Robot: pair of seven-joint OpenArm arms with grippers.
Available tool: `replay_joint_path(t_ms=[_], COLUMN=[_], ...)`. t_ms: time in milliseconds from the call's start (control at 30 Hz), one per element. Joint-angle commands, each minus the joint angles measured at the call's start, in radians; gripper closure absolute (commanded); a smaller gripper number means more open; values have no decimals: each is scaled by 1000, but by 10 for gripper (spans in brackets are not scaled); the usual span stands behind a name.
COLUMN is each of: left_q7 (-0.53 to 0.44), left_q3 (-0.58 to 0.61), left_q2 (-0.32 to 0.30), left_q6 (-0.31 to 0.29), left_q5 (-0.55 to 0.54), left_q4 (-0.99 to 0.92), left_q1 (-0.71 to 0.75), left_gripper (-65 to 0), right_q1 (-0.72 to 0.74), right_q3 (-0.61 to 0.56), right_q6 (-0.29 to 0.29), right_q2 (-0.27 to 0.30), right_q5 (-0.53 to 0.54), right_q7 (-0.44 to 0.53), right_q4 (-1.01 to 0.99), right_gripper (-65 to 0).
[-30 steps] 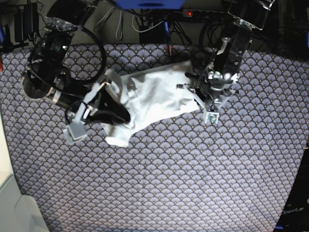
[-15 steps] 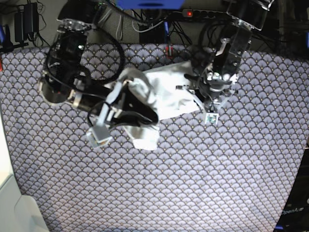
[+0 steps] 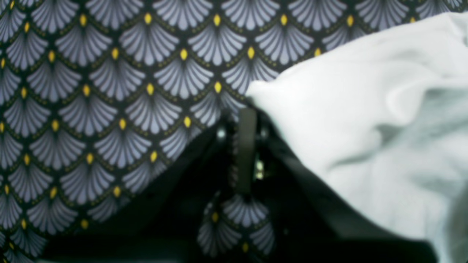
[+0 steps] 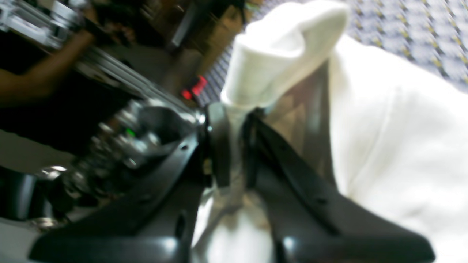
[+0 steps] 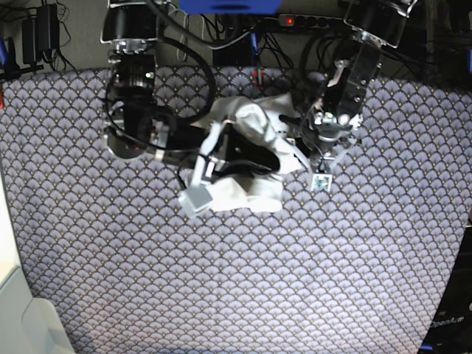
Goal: Fold the T-shirt properly
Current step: 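Lower the folded end onto the bundle and open the right gripper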
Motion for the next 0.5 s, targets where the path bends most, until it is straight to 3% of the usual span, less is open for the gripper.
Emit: replay_joint_path(t_ms=[0, 267, 467], left_q7=[2, 2, 2], left_q3=[1, -4, -5], left_q2=[2, -2, -5], left_q6=[-11, -11, -9], left_q5=[-17, -17, -16], left_q4=[11, 54, 109], left_q1=[-7, -5, -2], left_gripper=[-35, -35, -35], right_q1=[18, 41, 78], right_q3=[-28, -160, -183], right_q6=[3, 3, 3], right_q2=[6, 47, 73], right_q5=[45, 45, 45], right_q7=[42, 200, 222], right_q4=[4, -111, -171], right_gripper=[0, 0, 0])
